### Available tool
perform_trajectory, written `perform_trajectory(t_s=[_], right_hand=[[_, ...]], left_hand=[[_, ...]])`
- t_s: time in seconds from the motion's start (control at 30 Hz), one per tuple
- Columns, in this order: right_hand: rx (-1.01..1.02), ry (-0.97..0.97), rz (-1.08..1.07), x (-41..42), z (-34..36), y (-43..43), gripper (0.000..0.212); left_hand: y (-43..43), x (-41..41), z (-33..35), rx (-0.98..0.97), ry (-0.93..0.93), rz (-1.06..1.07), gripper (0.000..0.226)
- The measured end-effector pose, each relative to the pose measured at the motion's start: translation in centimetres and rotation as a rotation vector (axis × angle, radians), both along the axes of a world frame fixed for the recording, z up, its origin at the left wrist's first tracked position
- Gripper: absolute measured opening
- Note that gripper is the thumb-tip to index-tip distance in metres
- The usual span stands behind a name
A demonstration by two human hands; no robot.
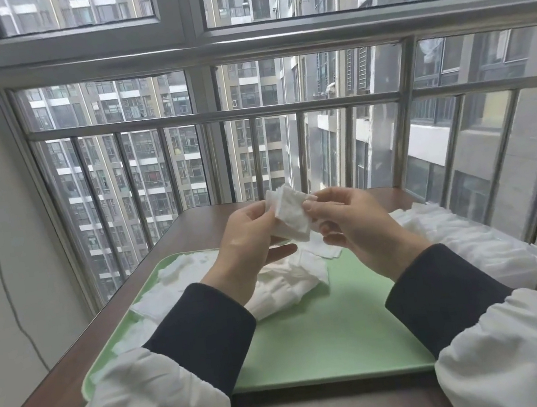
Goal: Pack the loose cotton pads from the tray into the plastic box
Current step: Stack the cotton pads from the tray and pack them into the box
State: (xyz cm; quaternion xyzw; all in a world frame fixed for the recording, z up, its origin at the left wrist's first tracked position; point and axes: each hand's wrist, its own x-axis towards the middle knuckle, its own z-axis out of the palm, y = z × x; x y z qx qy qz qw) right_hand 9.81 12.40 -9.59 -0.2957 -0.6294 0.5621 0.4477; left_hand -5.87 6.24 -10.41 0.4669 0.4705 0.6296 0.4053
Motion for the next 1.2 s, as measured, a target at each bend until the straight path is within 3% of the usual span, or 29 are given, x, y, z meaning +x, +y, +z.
perform_trajectory(t_s=[0.17, 0.23, 0.37, 0.43, 0.5, 0.6, 0.67, 0.8, 0.9, 1.0, 1.1, 1.2], right_hand=[[0.052, -0.063, -0.081, -0.2, -0.3, 0.0, 0.010], [0.114, -0.104, -0.125, -0.2, -0.5, 0.1, 0.015], [0.399, -0.465, -0.322, -0.1, -0.7, 0.7, 0.015], [0.451, -0.703, -0.257, 0.2, -0.8, 0.9, 0.011], [0.461, -0.879, -0.176, 0.5, -0.9, 0.7, 0.023], [0.471, -1.011, -0.118, 0.6, -1.1, 0.5, 0.045], [0.475, -1.039, -0.110, 0.6, -1.3, 0.5, 0.042], [0.514, -1.020, -0.124, 0.6, -1.4, 0.7, 0.009], [0.551, -0.932, -0.227, 0.7, -1.2, 0.9, 0.012], [0.458, -0.614, -0.278, 0.8, -0.4, 0.8, 0.016], [0.291, -0.205, -0.140, 0.8, 0.3, 0.2, 0.019], [0.239, -0.058, -0.022, 0.8, 0.8, -0.2, 0.023]], left_hand=[[0.0, 0.1, 0.4, -0.076, -0.066, 0.025, 0.041], [-0.1, 0.1, 0.2, -0.040, 0.016, 0.005, 0.034], [0.1, -0.2, -0.3, -0.003, 0.047, 0.120, 0.011], [0.2, -0.5, -0.2, -0.005, 0.006, 0.175, 0.012], [0.2, -0.6, -0.1, 0.003, -0.018, 0.196, 0.012], [0.3, -0.5, -0.2, 0.012, -0.005, 0.214, 0.012], [0.3, -0.4, -0.3, 0.012, 0.003, 0.215, 0.012], [0.3, -0.5, -0.1, 0.013, -0.008, 0.213, 0.012], [0.2, -0.6, -0.2, 0.000, 0.007, 0.230, 0.012], [0.3, -0.8, -0.2, -0.027, 0.019, 0.253, 0.012], [0.4, -0.8, -0.3, -0.044, 0.014, 0.266, 0.015], [0.3, -0.7, -0.3, -0.047, -0.008, 0.255, 0.012]])
